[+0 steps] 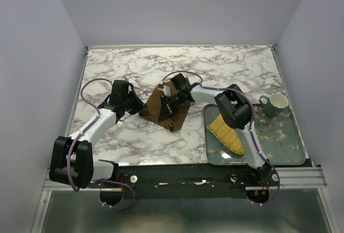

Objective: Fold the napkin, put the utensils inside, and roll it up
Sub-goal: Roll the napkin with the utensil

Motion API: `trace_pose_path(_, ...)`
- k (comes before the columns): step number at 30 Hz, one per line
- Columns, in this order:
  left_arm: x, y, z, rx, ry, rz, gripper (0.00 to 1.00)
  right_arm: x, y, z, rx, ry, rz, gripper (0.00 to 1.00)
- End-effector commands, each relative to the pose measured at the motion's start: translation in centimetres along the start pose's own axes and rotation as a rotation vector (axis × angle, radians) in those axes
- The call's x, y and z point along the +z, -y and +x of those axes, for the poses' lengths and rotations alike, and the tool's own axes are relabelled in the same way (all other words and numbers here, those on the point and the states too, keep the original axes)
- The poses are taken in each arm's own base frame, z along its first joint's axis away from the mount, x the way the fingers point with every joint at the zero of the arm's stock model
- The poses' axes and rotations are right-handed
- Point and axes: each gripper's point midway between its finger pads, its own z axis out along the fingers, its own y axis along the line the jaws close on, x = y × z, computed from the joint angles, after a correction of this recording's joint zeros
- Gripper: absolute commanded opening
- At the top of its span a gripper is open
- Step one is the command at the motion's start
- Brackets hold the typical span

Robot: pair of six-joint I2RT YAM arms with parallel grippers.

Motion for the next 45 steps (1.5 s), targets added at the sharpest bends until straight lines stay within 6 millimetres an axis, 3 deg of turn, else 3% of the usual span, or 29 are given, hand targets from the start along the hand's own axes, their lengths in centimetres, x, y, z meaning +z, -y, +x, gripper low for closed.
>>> trace_pose_path(1, -0.3, -0.6, 4.7, -0.079, -0.137, 0.07, 0.06, 0.7, 3.8, 1.6, 0.059, -0.033, 0.131, 0.01)
trace_pose_path(2, -0.1, 0.2, 4.8, -0.08, -0.142, 0.12, 0.04, 0.7, 3.8, 1.6, 0.059, -0.033, 0.131, 0.01)
trace_pose_path(12, 2.7, 0.1, 6.9, -0.12, -0.219, 0.159, 0.0, 0.6, 3.9, 1.7, 0.061, -0.042, 0.134, 0.01)
trace_pose_path(19, 4.1, -0.6, 6.1, -0.11, -0.183, 0.118, 0.0, 0.7, 3.7, 1.6, 0.063, -0.046, 0.121, 0.01)
trace_pose_path(27, 5.9, -4.4, 7.9, -0.14, -0.219, -0.027, 0.0, -0.1, 3.0, 1.2, 0.046, -0.04, 0.138, 0.01)
trace_pose_path(33, 6.7, -6.6, 8.5, -0.153, -0.239, -0.128, 0.0, -1.4, 1.9, 0.3, 0.037, -0.03, 0.19, 0.14)
trace_pose_path(37, 6.5, -8.1, 9.3, -0.145, -0.25, -0.185, 0.0, -3.8, 0.5, -0.8, 0.012, -0.022, 0.293, 0.32)
trace_pose_path(38, 6.5, -8.3, 9.4, -0.148, -0.252, -0.193, 0.0, -4.5, -0.1, -1.8, -0.007, -0.006, 0.306, 0.35)
trace_pose_path(45, 6.8, -9.1, 10.1, -0.155, -0.272, -0.218, 0.0, -7.8, -2.0, -2.6, -0.095, 0.008, 0.431, 0.54)
